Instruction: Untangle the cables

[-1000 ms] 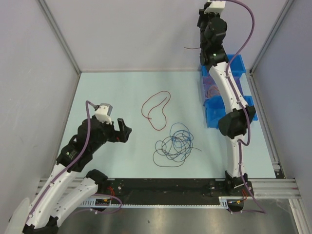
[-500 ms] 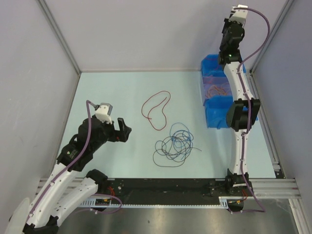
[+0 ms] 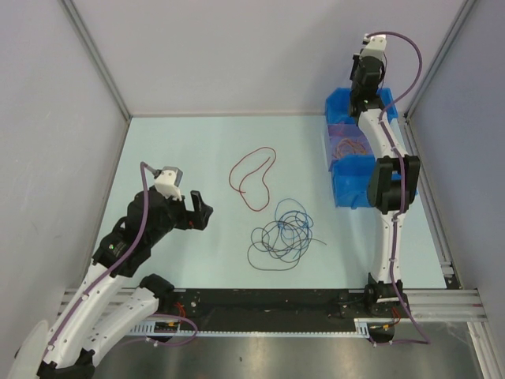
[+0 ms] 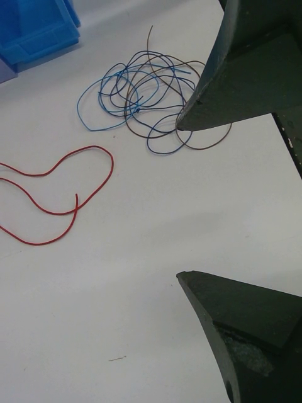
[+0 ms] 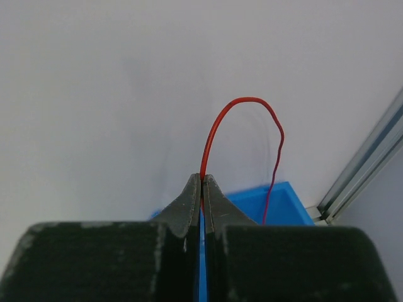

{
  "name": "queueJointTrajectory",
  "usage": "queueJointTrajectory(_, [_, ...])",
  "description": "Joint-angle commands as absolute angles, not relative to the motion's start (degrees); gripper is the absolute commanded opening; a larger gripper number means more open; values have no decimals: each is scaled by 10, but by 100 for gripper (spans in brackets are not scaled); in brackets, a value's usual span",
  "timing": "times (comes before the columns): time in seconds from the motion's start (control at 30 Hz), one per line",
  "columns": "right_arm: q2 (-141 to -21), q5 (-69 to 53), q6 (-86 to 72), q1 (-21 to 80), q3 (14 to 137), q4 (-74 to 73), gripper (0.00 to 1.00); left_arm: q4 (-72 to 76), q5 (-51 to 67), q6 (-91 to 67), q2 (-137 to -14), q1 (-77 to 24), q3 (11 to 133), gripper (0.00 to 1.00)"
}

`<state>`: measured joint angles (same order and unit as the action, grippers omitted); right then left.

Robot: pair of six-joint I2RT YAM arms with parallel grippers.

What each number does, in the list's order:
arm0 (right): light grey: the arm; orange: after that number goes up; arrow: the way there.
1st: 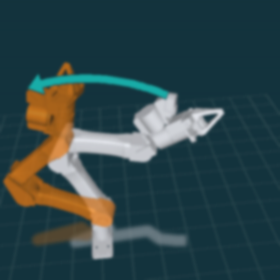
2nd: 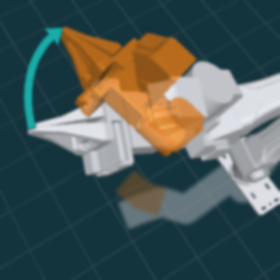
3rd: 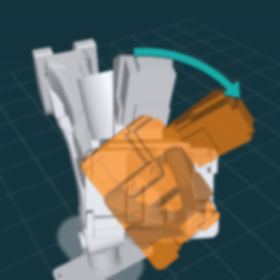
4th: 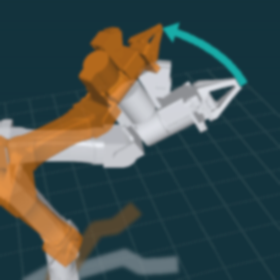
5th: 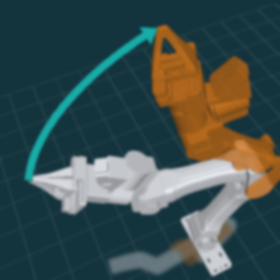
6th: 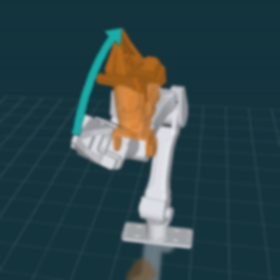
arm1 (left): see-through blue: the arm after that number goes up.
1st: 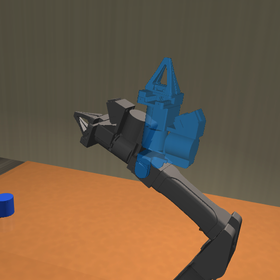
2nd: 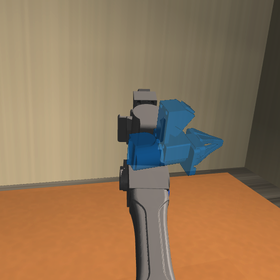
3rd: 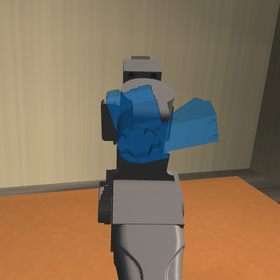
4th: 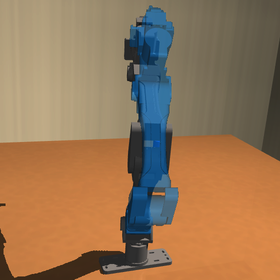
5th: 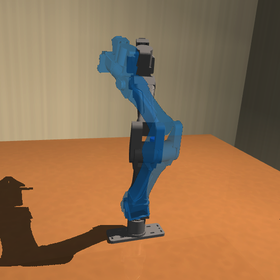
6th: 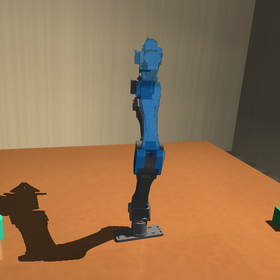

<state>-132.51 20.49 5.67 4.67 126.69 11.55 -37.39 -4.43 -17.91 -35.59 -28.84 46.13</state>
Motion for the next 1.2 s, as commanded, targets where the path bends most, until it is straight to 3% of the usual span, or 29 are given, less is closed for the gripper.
queueJointTrajectory(0.0, [-1260,158,6,46,1262,102,0,-359,-55,-174,-352,-285,461,98])
queueJointTrajectory(0.23, [-1216,51,-101,47,1158,91,0,-359,-54,-173,-353,-284,461,97])
queueJointTrajectory(0.43, [-1255,-32,-148,41,1203,65,0,-359,-54,-173,-345,-284,461,97])
queueJointTrajectory(0.63, [-1320,21,-186,35,1267,122,0,-359,-53,-173,-344,-284,461,97])
queueJointTrajectory(0.77, [-1358,26,-206,26,1260,226,0,-358,-55,-173,-342,-284,461,97])
queueJointTrajectory(1.17, [-1398,25,-258,-32,1195,251,0,-354,-43,-171,-349,-270,460,97])
